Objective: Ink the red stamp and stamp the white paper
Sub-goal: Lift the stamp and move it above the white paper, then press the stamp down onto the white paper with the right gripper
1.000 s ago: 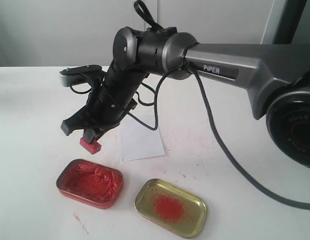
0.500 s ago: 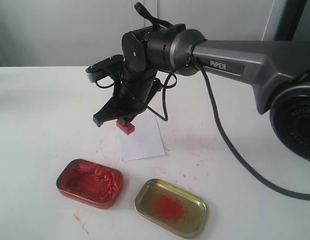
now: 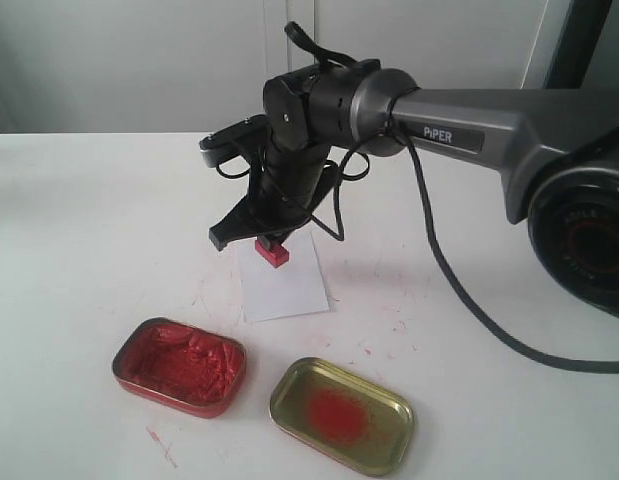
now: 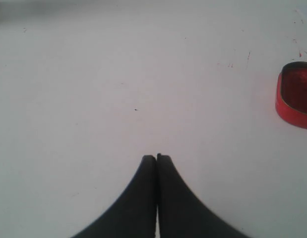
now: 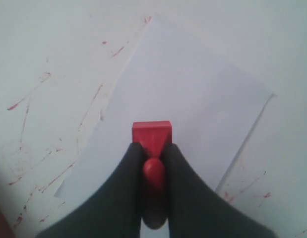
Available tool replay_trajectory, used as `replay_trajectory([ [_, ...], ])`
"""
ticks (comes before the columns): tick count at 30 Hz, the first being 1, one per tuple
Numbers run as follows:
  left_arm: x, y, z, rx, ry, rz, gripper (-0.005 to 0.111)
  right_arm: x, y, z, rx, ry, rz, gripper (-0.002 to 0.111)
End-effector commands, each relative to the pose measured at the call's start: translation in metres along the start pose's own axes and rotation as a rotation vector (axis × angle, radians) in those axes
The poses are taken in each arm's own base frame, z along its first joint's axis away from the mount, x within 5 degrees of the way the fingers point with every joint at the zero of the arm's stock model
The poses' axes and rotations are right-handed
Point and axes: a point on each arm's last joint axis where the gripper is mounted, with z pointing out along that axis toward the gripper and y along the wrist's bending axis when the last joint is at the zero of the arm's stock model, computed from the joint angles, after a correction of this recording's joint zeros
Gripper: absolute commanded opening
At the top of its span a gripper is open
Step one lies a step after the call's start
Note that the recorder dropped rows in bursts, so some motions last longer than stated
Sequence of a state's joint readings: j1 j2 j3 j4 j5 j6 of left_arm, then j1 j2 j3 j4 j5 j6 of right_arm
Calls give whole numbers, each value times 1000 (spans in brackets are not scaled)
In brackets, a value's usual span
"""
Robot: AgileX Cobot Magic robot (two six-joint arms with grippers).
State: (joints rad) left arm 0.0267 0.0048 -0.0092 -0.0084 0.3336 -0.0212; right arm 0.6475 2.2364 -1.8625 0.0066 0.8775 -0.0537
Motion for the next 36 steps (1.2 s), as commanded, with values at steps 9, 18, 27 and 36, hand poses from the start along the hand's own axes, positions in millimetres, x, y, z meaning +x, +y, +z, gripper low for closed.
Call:
replay_trajectory([
  [9,3,0,1,1,11,-6,0,20,-4,53,1,131,9,0],
  [18,3,0,1,1,11,-6,0,47,-2,91,-8,309,10,0],
  [27,3,0,1,1,11,-6,0,47,-2,91,-8,307,10,0],
  [36,3,0,1,1,11,-6,0,30,-3,62,-3,215,10,0],
])
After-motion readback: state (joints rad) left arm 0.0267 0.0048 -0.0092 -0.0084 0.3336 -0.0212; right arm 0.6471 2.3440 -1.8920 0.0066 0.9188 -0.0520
